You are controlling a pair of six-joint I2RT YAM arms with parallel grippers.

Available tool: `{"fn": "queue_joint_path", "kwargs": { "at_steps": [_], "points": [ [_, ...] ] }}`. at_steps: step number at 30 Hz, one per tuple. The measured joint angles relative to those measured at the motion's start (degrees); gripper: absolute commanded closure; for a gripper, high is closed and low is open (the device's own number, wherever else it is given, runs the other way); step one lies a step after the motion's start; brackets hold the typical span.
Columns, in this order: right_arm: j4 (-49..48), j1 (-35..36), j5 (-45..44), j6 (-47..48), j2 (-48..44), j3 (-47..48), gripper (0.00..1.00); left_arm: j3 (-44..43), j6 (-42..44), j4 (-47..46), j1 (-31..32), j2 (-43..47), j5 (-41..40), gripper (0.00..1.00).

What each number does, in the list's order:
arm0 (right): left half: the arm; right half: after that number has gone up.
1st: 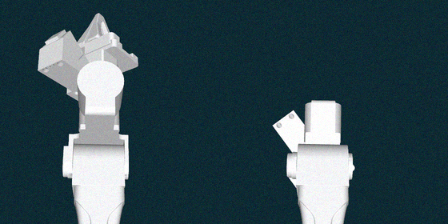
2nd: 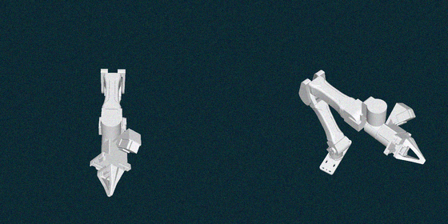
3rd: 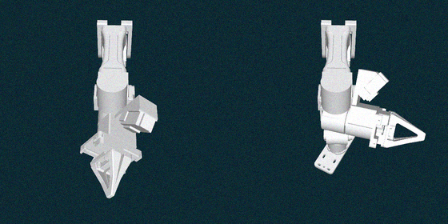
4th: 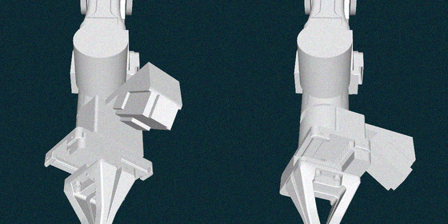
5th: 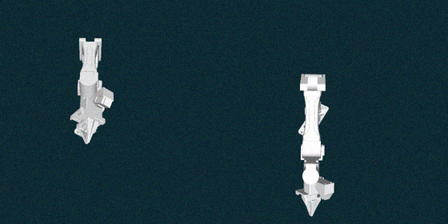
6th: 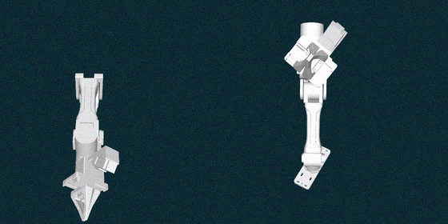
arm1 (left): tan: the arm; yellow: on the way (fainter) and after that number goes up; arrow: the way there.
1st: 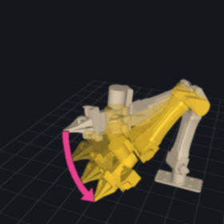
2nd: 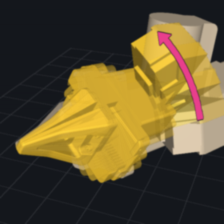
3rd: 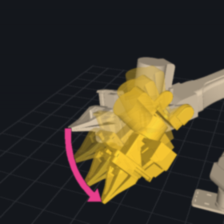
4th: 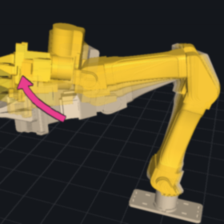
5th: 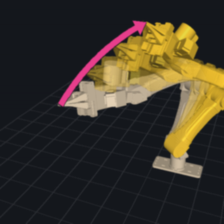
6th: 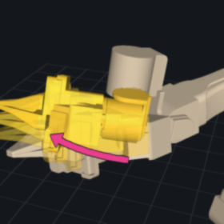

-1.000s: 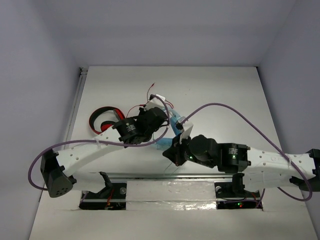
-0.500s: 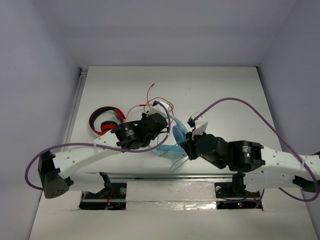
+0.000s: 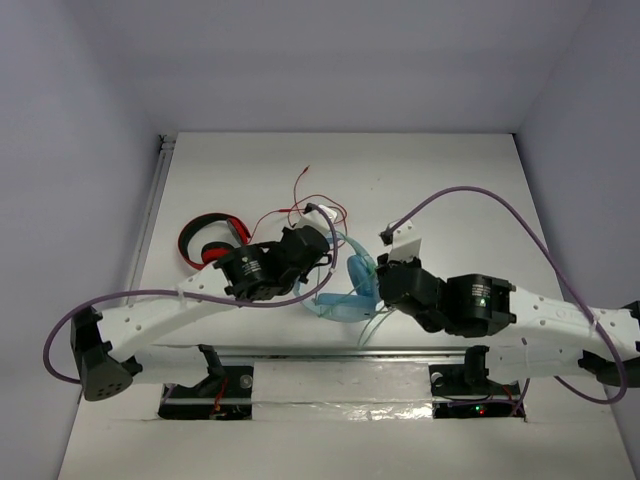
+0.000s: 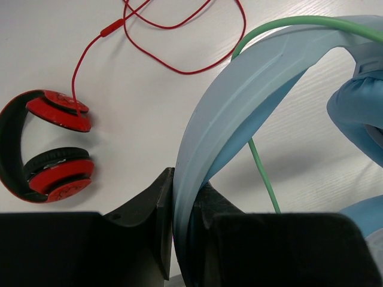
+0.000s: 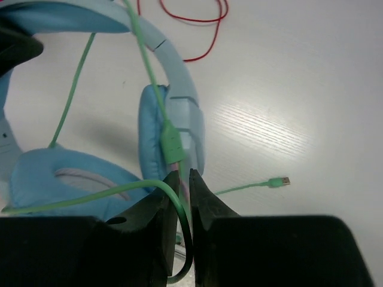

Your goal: Wrap the headphones

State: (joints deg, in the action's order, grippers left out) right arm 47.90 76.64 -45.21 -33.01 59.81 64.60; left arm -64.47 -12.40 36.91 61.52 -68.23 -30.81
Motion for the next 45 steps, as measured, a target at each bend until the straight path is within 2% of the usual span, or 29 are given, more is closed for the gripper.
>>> {"fn": "queue_joint_path", "kwargs": {
  "at_steps": [3, 7, 13, 17, 29, 32, 33, 37, 45],
  "points": [
    [1.84, -1.46, -1.92, -1.01, -0.11, 0.74, 0.72, 0.00, 0.24, -0.22, -0.02, 1.20, 1.92, 1.00],
    [3.34, -3.08, -5.18, -1.68, -0.94, 0.87, 0.66, 0.00, 2.21, 0.72, 0.00, 3.72, 5.79, 1.00],
    [3.10, -6.97, -6.73, -1.14, -1.49, 0.85, 0.66, -0.04, 3.65, 0.96, -0.02, 6.47, 12.28, 1.00],
    [-0.63, -9.46, -5.86, 0.48, -2.51, -0.44, 0.71, -0.39, 3.96, 0.76, -0.02, 8.00, 16.06, 1.00],
    [-17.64, -16.22, 7.23, 2.60, -11.06, -13.42, 0.77, -6.05, 4.31, 0.70, -0.02, 11.74, 23.50, 1.00],
    [-25.09, -16.33, 11.54, 2.56, -15.56, -18.45, 0.74, -7.76, 4.24, 0.63, -0.17, 12.02, 24.79, 1.00],
    [-27.69, -16.31, 13.29, 2.62, -16.70, -20.28, 0.70, -8.44, 4.20, 0.57, -0.22, 12.04, 25.16, 1.00],
    [-38.64, -16.31, 18.47, 3.06, -18.43, -26.38, 0.68, -11.52, 3.65, -0.02, -0.26, 12.04, 26.69, 1.00],
    [-49.79, -16.33, 19.34, 5.20, -15.87, -29.03, 0.68, -17.07, 0.96, -1.95, -0.39, 11.76, 26.73, 1.00]
  ]
}}
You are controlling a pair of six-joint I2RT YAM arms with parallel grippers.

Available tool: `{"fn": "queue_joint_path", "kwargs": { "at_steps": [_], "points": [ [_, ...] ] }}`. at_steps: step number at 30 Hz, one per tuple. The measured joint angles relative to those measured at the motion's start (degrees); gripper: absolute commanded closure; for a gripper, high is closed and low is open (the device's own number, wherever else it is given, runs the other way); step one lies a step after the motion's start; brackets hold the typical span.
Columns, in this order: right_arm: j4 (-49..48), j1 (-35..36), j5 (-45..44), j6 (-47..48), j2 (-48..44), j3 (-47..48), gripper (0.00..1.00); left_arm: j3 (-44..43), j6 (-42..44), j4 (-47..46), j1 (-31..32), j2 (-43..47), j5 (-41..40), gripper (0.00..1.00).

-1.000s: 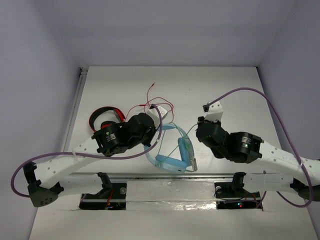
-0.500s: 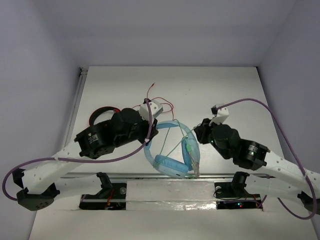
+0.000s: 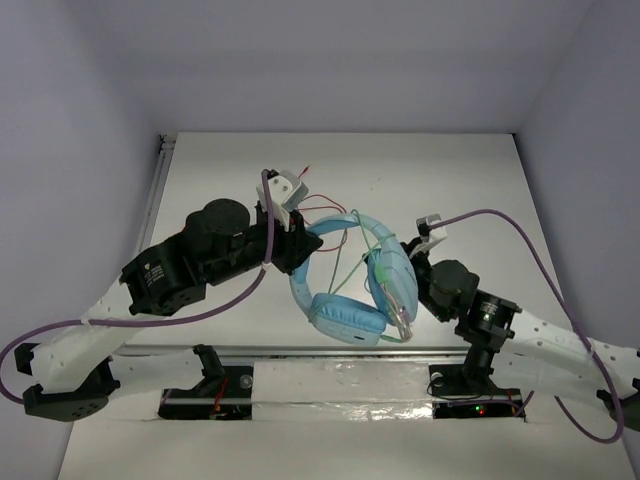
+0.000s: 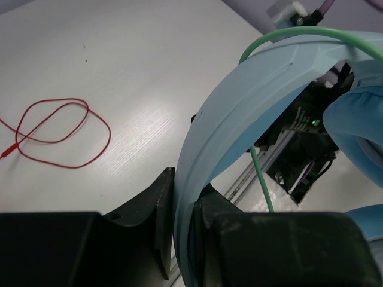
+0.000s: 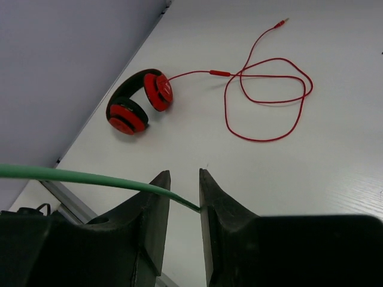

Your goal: Wrap the headphones

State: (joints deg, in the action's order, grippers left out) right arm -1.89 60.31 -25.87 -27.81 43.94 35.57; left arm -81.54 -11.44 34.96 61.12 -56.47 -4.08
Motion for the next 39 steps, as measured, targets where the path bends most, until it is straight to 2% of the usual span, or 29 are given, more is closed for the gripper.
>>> {"fn": "queue_joint_path", "kwargs": {
  "at_steps": [9, 20, 25, 39],
  "points": [
    [-6.19, 0.00, 0.00, 0.00, 4.66, -5.01, 0.66, -6.38, -2.84, -2.75, 0.00, -1.79, 0.57, 1.00],
    [-9.77, -0.04, 0.13, -0.50, 12.13, -5.38, 0.65, -10.58, -3.87, -3.85, 0.00, -5.42, 0.94, 1.00],
    [-10.49, -0.04, 0.11, -2.89, 12.35, -6.47, 0.53, -12.52, -3.98, -3.89, 0.00, -6.05, 0.50, 1.00],
    [-11.87, -0.26, 1.11, -9.99, 11.08, -10.80, 0.52, -14.73, -4.24, -5.11, 0.00, -7.32, -1.68, 1.00]
  ]
}}
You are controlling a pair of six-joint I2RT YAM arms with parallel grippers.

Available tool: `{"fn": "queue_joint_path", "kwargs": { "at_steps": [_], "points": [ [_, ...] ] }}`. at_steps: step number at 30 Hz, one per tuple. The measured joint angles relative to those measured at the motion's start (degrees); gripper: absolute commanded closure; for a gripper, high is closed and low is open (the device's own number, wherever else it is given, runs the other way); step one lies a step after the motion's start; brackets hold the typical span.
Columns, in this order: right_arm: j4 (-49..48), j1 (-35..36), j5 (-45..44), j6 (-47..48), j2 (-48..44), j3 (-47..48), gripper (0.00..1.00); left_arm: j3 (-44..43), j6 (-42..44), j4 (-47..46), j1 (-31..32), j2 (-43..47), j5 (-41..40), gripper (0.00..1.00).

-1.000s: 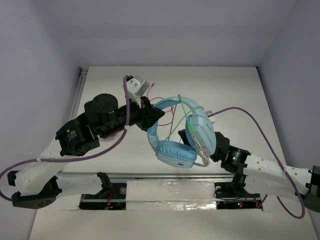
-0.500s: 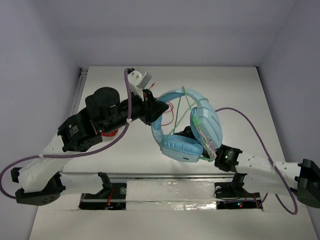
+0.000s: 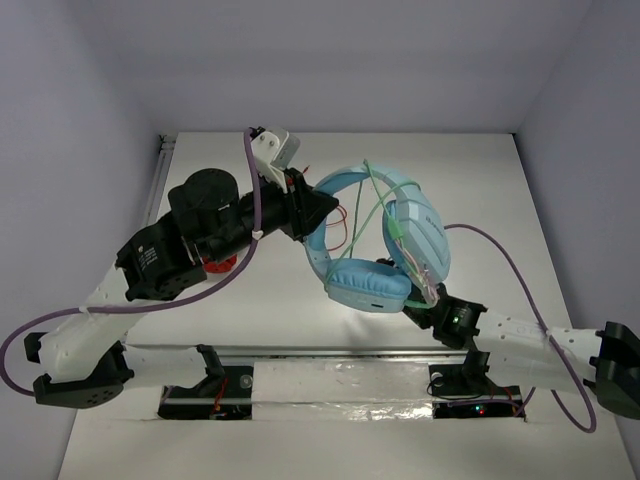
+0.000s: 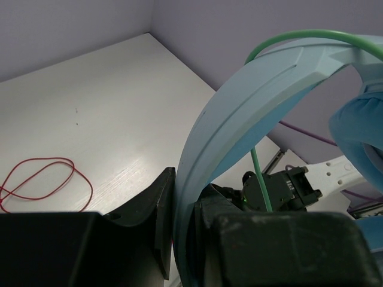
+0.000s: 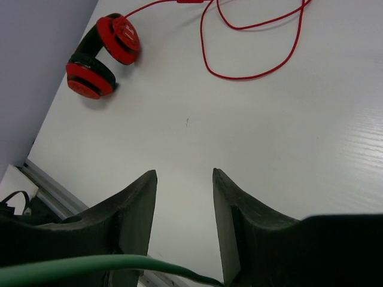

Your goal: Wrap the headphones

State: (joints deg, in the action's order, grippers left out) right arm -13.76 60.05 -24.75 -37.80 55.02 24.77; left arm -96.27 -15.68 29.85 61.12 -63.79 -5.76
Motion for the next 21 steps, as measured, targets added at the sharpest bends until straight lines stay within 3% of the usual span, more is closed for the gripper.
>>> {"fn": "queue_joint_path", "kwargs": {
  "at_steps": [8, 15, 16, 18, 19, 21],
  "points": [
    [0.98, 0.00, -0.31, -3.56, -7.41, -3.65, 0.52, -0.52, 0.04, -0.52, 0.00, -0.85, -4.37, 1.00],
    [1.46, 0.00, -0.02, -5.35, -8.63, -4.74, 0.51, -0.50, -0.22, -1.55, -0.07, -0.96, -7.50, 1.00],
    [1.49, 0.00, 0.17, -5.57, -8.94, -5.09, 0.53, -0.50, -0.37, -1.75, -0.11, -0.96, -7.89, 1.00],
    [1.64, 0.00, 0.33, -5.75, -9.35, -5.62, 0.71, -0.15, -0.74, -2.84, -0.13, -0.92, -8.74, 1.00],
    [1.75, 0.00, 0.44, -5.81, -9.46, -5.77, 0.87, 0.15, -1.05, -3.50, -0.15, -0.90, -9.31, 1.00],
    [2.10, 0.00, 0.68, -6.10, -9.55, -5.84, 0.98, 1.31, -1.79, -5.33, -0.15, -0.74, -10.69, 1.00]
  ]
}}
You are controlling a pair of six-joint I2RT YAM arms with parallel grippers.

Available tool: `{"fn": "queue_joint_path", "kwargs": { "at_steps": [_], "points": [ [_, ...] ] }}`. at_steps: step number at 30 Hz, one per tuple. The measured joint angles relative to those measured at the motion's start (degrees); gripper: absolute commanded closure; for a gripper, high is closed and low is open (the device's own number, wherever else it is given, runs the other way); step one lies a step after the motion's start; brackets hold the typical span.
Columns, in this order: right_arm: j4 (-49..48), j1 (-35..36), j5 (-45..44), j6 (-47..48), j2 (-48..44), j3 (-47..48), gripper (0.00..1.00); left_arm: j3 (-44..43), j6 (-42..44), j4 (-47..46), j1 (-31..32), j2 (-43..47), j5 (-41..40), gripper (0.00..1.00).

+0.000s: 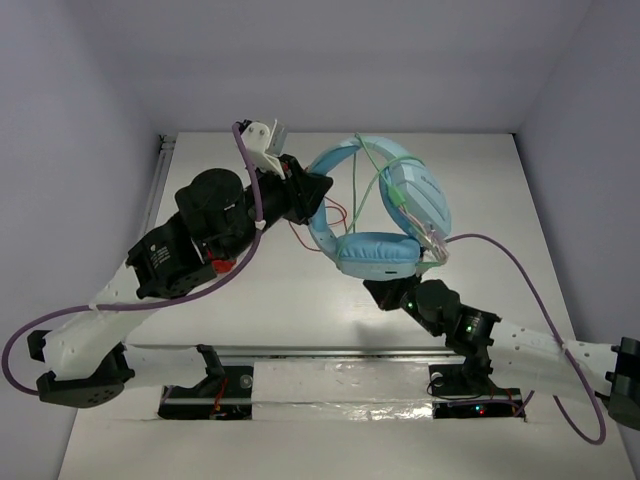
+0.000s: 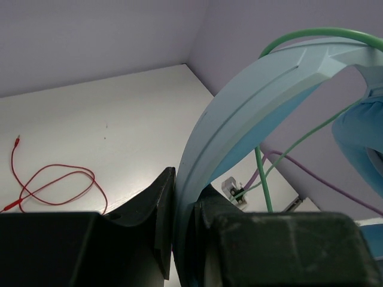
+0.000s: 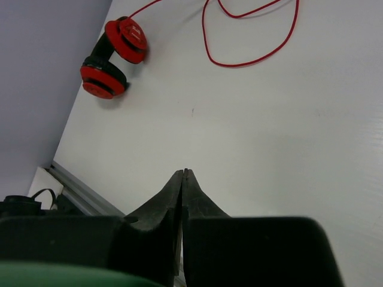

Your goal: Wrap the headphones

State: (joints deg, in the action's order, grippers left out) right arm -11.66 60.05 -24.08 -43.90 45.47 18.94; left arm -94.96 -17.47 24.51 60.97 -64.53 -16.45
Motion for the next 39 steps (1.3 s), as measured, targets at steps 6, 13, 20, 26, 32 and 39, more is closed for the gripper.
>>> {"fn": "queue_joint_path", "kwargs": {
  "at_steps": [6, 13, 20, 26, 32, 39],
  "points": [
    [0.35, 0.09, 0.20, -1.40, 1.75, 0.02, 1.00, 10.23, -2.82, -9.73, 0.00, 2.71, -9.16, 1.00],
    [3.80, 4.74, -2.29, -2.67, 7.23, 2.69, 1.00, 16.83, -4.37, -18.58, -0.07, 2.23, -21.81, 1.00],
    [8.81, 14.51, -8.76, -4.87, 10.58, 9.64, 1.00, 18.45, -2.47, -26.45, -0.42, -0.66, -33.33, 1.00],
    [13.46, 22.49, -14.01, -7.48, 18.01, 15.78, 1.00, 18.45, 0.87, -30.21, -0.68, -3.04, -39.28, 1.00],
    [21.27, 31.76, -21.11, -9.33, 26.64, 26.51, 1.00, 19.19, 4.07, -31.30, -0.74, -6.21, -42.40, 1.00],
    [32.92, 38.10, -26.49, -12.07, 30.64, 36.28, 1.00, 24.70, 4.46, -30.80, -0.76, -6.27, -43.45, 1.00]
  ]
}}
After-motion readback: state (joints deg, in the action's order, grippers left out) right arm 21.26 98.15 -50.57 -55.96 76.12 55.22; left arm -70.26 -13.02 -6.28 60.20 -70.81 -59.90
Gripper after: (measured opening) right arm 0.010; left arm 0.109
